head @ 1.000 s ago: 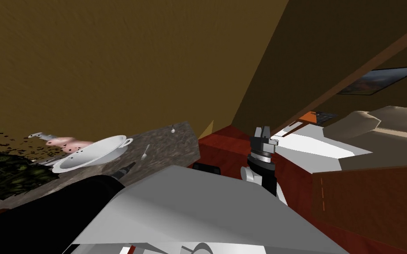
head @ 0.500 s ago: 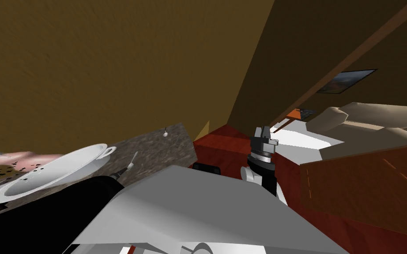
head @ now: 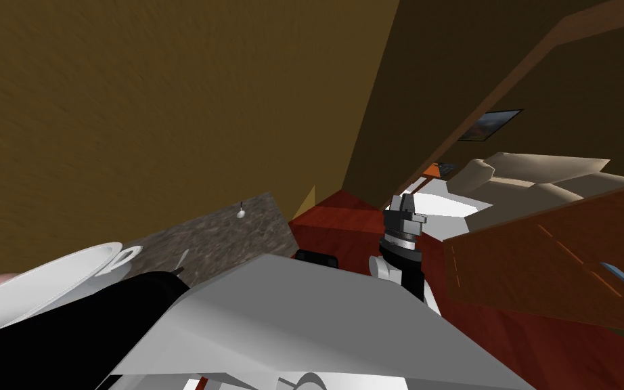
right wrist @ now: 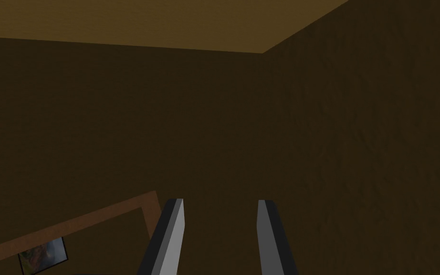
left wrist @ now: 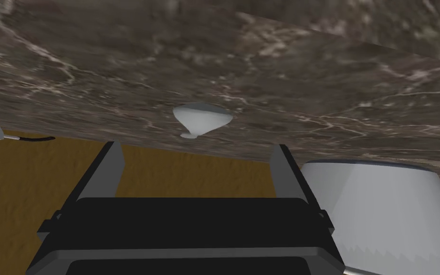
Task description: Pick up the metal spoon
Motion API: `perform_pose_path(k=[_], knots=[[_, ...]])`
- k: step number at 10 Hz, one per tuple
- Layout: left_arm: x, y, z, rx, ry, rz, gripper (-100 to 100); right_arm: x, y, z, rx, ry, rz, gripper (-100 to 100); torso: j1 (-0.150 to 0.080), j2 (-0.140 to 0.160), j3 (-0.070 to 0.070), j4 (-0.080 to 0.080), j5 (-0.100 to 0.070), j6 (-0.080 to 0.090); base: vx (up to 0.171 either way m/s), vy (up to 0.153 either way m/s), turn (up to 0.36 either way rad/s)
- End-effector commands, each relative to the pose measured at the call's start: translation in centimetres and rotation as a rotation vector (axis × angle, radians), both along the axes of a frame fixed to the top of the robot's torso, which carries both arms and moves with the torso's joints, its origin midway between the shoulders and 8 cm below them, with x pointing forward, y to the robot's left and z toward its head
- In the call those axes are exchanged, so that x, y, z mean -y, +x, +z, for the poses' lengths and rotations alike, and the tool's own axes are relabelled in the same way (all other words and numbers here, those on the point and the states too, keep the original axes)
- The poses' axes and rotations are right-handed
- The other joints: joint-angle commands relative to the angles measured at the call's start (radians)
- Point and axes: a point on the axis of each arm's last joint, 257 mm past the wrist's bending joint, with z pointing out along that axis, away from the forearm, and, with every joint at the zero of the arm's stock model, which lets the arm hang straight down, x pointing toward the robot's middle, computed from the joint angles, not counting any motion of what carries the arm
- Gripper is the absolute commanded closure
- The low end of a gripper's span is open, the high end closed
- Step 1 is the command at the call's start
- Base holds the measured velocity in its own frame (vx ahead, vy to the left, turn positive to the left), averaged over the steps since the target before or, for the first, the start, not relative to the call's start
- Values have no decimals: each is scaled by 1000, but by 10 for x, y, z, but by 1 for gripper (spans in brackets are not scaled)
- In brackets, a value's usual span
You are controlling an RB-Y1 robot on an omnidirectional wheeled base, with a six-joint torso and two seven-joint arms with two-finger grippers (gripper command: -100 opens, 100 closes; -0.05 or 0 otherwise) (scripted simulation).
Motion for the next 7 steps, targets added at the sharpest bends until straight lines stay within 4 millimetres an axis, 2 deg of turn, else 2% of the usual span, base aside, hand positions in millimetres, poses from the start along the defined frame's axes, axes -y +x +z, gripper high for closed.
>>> perform_pose_path(k=[1,2,3,4,5,6,7], knots=[[-3,-8,-3,-13,-12,15,-100,0,0,0,0,0,0,0,0,0,0,0,0,0,62,5,-67],[-2,-5,-1,-8,-8,11,-100,0,0,0,0,0,0,0,0,1,0,0,0,-1,23,2,-4],[-2,-5,-2,-8,-9,13,0,0,0,0,0,0,0,0,0,3,2,1,0,-1,5,1,0],[0,-7,-14,-10,-10,24,-100,0,0,0,0,0,0,0,0,4,2,1,0,-1,16,41,-86],[1,-8,-19,-12,-11,29,-100,0,0,0,0,0,0,0,2,4,2,1,1,0,7,69,-103],[-1,-7,-16,-9,-12,27,-100,0,0,0,0,0,0,0,4,5,3,1,1,0,-15,10,-40],[-1,-7,-16,-11,-11,26,100,0,0,0,0,0,0,0,1,6,3,1,0,-1,0,0,0]])
